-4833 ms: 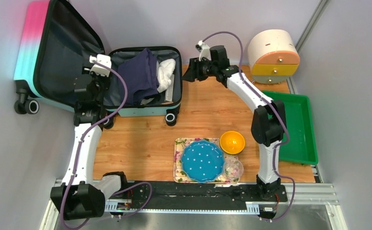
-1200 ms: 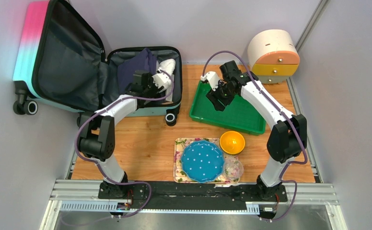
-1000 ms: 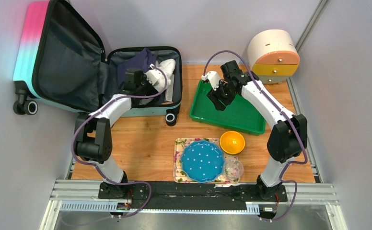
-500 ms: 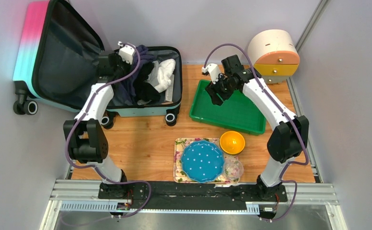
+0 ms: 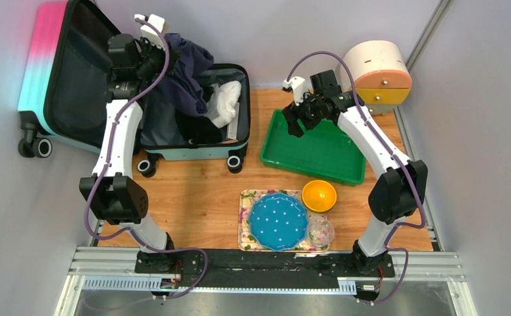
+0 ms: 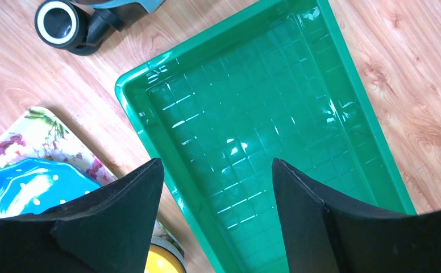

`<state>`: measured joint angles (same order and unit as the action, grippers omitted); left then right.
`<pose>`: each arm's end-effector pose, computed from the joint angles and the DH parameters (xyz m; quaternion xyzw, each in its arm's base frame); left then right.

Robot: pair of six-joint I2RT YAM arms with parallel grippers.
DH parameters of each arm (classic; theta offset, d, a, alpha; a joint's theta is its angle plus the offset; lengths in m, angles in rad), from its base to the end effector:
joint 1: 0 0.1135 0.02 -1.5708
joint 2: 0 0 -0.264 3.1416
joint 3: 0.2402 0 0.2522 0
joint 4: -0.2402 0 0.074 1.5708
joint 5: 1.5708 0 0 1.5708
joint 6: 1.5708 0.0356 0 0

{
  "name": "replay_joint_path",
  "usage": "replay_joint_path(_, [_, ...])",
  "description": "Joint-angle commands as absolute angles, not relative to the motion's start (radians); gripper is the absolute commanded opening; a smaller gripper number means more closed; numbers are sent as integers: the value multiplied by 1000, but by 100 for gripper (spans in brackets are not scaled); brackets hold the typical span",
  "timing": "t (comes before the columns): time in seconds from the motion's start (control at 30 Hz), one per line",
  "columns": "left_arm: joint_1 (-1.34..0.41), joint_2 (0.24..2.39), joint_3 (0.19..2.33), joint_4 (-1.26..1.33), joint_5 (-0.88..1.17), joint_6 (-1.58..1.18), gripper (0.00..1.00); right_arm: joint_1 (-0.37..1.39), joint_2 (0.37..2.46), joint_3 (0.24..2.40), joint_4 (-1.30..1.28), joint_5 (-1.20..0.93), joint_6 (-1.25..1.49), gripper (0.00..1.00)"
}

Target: Open, take out, and arrange the luggage

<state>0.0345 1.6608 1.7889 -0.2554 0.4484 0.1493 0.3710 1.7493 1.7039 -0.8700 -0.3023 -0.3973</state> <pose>0.3845 -0.0022 0.4538 0.1886 0.7222 -0.1071 0.6568 0.3504 0.1477 0.3365 -0.3957 0.8496 0.1384 0.3200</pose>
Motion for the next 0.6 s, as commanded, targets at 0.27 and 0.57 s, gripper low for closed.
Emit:
replay_joint_path(0.27, [-60,1606,1968,179,796,-535,0,272,1675,1681,-733,-466,-232,75])
replay_joint_path(0.57, [-29,1546,1624,451,888,-943,0,235,1649,1629,-729,-495,-183,75])
